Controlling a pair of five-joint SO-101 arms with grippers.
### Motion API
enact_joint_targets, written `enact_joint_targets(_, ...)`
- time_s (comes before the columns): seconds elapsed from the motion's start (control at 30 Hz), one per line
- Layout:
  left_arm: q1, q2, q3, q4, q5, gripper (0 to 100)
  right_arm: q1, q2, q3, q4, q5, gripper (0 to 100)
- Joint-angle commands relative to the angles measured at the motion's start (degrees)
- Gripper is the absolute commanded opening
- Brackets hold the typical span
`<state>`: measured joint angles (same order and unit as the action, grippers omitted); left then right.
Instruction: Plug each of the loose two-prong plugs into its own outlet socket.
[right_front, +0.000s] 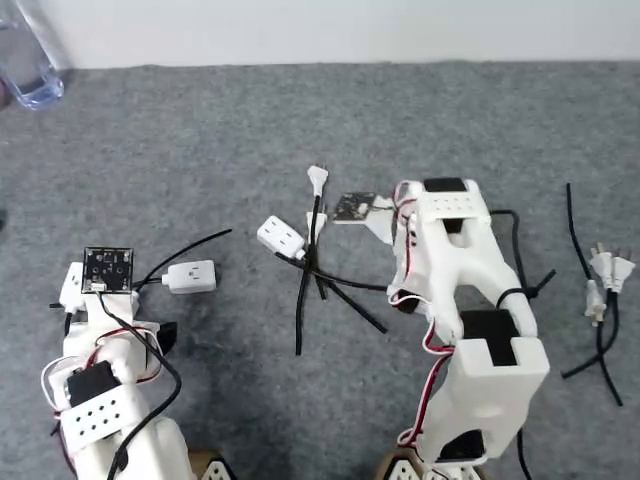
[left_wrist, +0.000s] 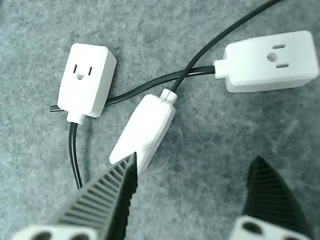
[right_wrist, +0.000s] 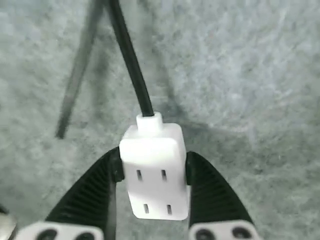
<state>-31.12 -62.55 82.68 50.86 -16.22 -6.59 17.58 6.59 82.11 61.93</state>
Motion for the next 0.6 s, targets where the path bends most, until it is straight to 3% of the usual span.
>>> enact_joint_targets(0.0,-0.26,-0.7,-0.13,-1.05,-0.26,33,-2.59,-4.53,-6.86,6.73,0.09,0.9)
enact_joint_targets(0.17,-0.53,-0.7,-0.31,-0.79,-0.09,33,-7.96,-13.05,-9.76,10.24,-3.96,0.9)
enact_joint_targets(0.33,-6.24,-0.7,-1.71,-0.79,0.26,33,-15.34,-20.79,-15.03,16.13,-7.47,0.9)
enact_joint_targets(0.47,-16.26,-0.7,-2.95,-0.53,1.49,33,-24.22,-22.11,-18.55,19.38,-11.34,0.9)
enact_joint_targets(0.57,-27.16,-0.7,-2.42,-0.35,-4.31,33,-31.78,-22.02,-19.34,19.12,-13.71,0.9)
